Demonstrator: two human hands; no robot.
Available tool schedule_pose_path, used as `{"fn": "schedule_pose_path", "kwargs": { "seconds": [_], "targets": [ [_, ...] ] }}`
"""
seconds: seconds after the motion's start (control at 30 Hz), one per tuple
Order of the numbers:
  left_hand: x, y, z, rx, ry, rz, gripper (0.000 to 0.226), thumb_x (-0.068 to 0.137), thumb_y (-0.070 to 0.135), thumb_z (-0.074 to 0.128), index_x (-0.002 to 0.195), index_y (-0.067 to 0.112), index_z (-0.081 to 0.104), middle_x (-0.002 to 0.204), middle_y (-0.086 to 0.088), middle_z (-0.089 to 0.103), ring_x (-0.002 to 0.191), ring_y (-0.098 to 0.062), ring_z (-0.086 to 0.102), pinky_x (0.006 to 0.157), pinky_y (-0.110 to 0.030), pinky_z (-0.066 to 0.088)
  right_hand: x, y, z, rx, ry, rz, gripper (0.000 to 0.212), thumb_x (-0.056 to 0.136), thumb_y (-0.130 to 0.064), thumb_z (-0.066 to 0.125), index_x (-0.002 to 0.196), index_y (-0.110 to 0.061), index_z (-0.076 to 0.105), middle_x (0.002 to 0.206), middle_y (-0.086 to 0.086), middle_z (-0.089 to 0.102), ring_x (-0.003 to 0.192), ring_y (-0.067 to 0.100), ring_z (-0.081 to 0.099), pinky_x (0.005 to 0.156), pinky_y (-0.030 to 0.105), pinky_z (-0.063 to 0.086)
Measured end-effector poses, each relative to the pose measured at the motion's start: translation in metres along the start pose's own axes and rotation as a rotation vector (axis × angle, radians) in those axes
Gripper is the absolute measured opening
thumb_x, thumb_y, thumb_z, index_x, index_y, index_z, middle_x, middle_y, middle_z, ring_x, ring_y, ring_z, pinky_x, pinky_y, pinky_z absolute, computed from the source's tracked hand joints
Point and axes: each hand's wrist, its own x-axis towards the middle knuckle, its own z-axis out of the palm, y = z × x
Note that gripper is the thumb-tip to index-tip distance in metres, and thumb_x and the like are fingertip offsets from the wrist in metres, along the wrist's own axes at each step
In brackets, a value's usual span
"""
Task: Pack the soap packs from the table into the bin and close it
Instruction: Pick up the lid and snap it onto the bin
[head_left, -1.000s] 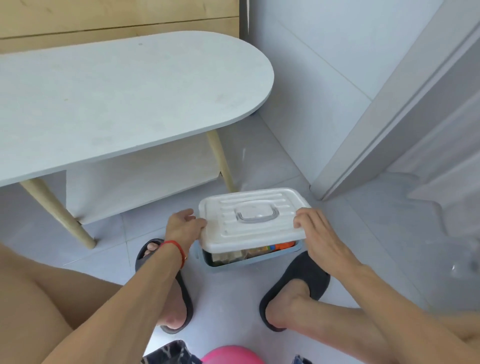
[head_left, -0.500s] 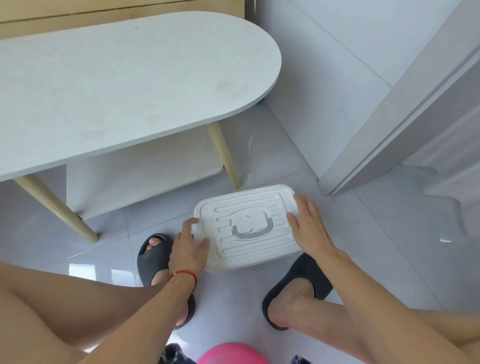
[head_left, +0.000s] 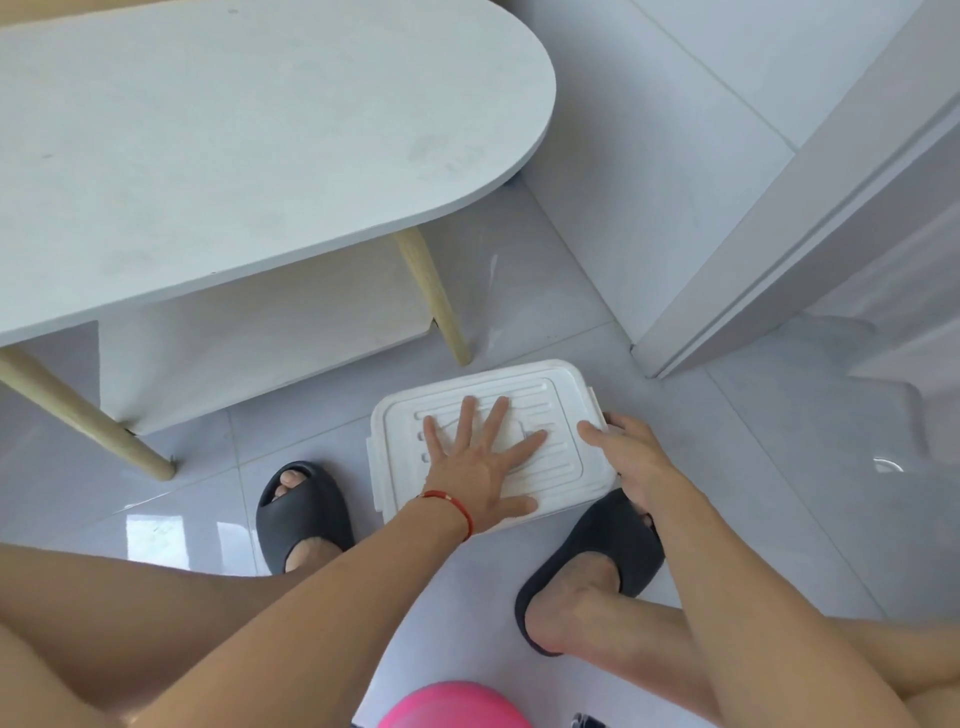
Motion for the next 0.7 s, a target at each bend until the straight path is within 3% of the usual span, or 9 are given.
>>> {"fn": "schedule_pose_path", "kwargs": {
  "seconds": [0.07, 0.1, 0.2, 0.3, 0.47, 0.57, 0.7],
  "targets": [
    [-0.002, -0.001, 0.002, 0.022, 0.001, -0.017, 0.080, 0.086, 0.077, 0.039, 0.148, 0.059, -0.009, 0.163, 0.002, -0.027, 0.147, -0.038, -0.029, 0.109, -0.076, -0.008, 0.001, -0.003, -0.002, -0.019, 0.026, -0.012, 0.040, 0.087, -0.019, 0.081, 0.117, -0.019, 0.055, 0.107, -0.004, 0.067, 0.098, 0.021, 0.067, 0.092, 0.042, 0.057],
    [-0.001, 0.001, 0.001, 0.036, -0.006, -0.024, 0.081, 0.086, 0.077, 0.038, 0.148, 0.059, -0.011, 0.163, 0.001, -0.027, 0.147, -0.038, -0.029, 0.109, -0.077, -0.007, 0.001, -0.004, -0.004, -0.044, 0.047, -0.023, 0.039, 0.086, -0.018, 0.082, 0.117, -0.015, 0.059, 0.106, -0.002, 0.068, 0.098, 0.022, 0.068, 0.091, 0.042, 0.057],
    [-0.001, 0.006, -0.007, 0.057, -0.057, -0.054, 0.083, 0.086, 0.076, 0.041, 0.148, 0.058, -0.012, 0.163, -0.001, -0.028, 0.147, -0.040, -0.028, 0.108, -0.078, -0.006, -0.003, -0.006, 0.002, -0.237, 0.119, -0.116, 0.020, 0.088, -0.021, 0.076, 0.106, -0.013, 0.069, 0.102, 0.007, 0.073, 0.092, 0.024, 0.069, 0.084, 0.040, 0.059],
    [-0.002, 0.010, -0.012, 0.050, -0.071, -0.062, 0.084, 0.087, 0.075, 0.043, 0.149, 0.057, -0.011, 0.163, -0.002, -0.028, 0.147, -0.041, -0.028, 0.108, -0.078, -0.007, -0.008, -0.007, 0.009, -0.425, 0.189, -0.210, 0.021, 0.094, -0.023, 0.067, 0.111, -0.012, 0.067, 0.102, 0.007, 0.070, 0.091, 0.025, 0.066, 0.075, 0.033, 0.052],
    [-0.003, 0.009, -0.015, 0.029, -0.086, -0.058, 0.082, 0.088, 0.072, 0.043, 0.150, 0.056, -0.009, 0.163, -0.002, -0.027, 0.146, -0.041, -0.029, 0.108, -0.079, -0.008, -0.013, -0.011, 0.010, -0.478, 0.220, -0.244, 0.013, 0.096, -0.019, 0.064, 0.103, -0.012, 0.070, 0.091, 0.007, 0.070, 0.084, 0.026, 0.065, 0.073, 0.035, 0.055],
    [-0.002, 0.010, -0.014, 0.031, -0.077, -0.054, 0.082, 0.088, 0.072, 0.043, 0.150, 0.056, -0.008, 0.163, -0.002, -0.026, 0.147, -0.041, -0.028, 0.107, -0.078, -0.008, -0.018, -0.012, 0.016, -0.530, 0.259, -0.276, 0.016, 0.098, -0.014, 0.058, 0.089, -0.006, 0.070, 0.075, 0.004, 0.064, 0.071, 0.023, 0.060, 0.056, 0.027, 0.046],
    [-0.001, 0.007, -0.009, 0.038, -0.054, -0.047, 0.082, 0.088, 0.074, 0.042, 0.149, 0.057, -0.009, 0.163, -0.002, -0.027, 0.147, -0.040, -0.028, 0.107, -0.079, -0.008, -0.023, -0.010, 0.024, -0.554, 0.336, -0.298, 0.020, 0.101, -0.011, 0.050, 0.096, -0.001, 0.067, 0.084, 0.013, 0.066, 0.080, 0.031, 0.064, 0.066, 0.036, 0.053]
  ]
}}
